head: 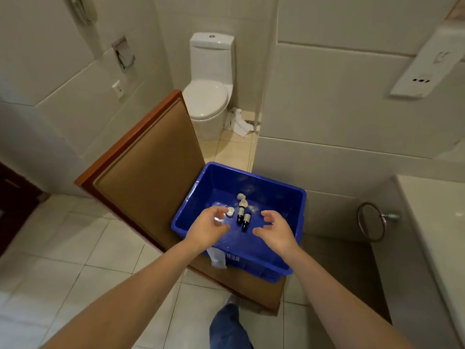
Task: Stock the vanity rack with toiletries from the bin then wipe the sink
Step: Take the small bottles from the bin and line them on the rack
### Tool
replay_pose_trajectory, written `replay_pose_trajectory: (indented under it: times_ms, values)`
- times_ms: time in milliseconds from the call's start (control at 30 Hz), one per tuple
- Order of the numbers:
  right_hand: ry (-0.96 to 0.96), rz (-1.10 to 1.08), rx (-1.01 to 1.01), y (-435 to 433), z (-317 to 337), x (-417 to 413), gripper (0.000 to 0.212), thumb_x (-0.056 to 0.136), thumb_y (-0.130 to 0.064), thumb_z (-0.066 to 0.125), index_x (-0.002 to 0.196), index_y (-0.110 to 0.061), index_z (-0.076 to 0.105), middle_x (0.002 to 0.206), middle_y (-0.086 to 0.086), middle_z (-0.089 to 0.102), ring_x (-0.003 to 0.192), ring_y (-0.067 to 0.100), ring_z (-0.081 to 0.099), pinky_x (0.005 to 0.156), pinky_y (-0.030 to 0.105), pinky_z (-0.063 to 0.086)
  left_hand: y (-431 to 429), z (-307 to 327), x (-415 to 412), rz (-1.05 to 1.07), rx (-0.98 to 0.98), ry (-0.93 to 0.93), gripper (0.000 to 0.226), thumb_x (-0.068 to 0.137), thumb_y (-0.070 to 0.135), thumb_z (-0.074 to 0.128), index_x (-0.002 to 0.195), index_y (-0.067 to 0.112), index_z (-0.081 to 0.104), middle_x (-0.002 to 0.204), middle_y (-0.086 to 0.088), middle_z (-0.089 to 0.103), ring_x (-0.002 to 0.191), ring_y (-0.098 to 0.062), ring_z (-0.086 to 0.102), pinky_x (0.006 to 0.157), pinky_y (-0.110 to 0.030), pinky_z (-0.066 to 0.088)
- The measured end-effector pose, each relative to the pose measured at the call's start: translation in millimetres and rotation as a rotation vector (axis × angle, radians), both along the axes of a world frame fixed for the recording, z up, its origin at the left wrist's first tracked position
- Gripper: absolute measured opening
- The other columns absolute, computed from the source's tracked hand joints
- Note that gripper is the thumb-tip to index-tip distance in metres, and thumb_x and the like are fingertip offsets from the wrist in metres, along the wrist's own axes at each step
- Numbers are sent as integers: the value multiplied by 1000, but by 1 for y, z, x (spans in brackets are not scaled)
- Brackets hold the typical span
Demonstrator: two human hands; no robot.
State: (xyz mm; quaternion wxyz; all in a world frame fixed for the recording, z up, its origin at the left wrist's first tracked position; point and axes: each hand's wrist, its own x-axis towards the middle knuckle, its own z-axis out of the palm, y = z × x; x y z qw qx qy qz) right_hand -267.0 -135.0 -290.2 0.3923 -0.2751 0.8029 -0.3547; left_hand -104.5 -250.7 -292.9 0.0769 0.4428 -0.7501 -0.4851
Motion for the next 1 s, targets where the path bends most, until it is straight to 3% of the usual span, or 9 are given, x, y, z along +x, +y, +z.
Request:
replay_pose_trajectory:
  times_ms: [367, 633, 900, 1000]
  values:
    - [-139, -109, 173, -64, -97, -51, 58, 86, -16, 71, 138, -19, 44, 137, 4, 45, 114, 22, 54, 85, 32, 49, -74, -93, -58, -54, 163, -155, 45, 88, 16, 68, 130, 23, 52, 119, 6, 53, 102, -13, 59, 92, -36, 52]
    - [-179, -179, 227, -95, -173, -75, 58, 86, -15, 71, 137, -18, 45, 135, 4, 49, 104, 16, 53, 78, 26, 44, -109, -169, -106, -98, 213, -232, 43, 88, 15, 66, 128, 26, 53, 116, 8, 53, 98, -11, 58, 82, -29, 51]
    - [-182, -260, 228, -127, -258, -87, 56, 83, -17, 73, 134, -21, 49, 129, 3, 50, 100, 12, 53, 85, 28, 48, -134, -250, -142, -132, 160, -220, 40, 90, 7, 60, 126, 23, 53, 121, 5, 48, 94, -11, 59, 82, -25, 48]
    - [-154, -290, 219, -137, -284, -88, 53, 83, -20, 73, 131, -23, 51, 122, 1, 53, 96, 12, 54, 80, 26, 47, -141, -274, -151, -159, 68, -222, 38, 91, 13, 59, 126, 26, 53, 124, 8, 47, 90, -8, 59, 81, -29, 51]
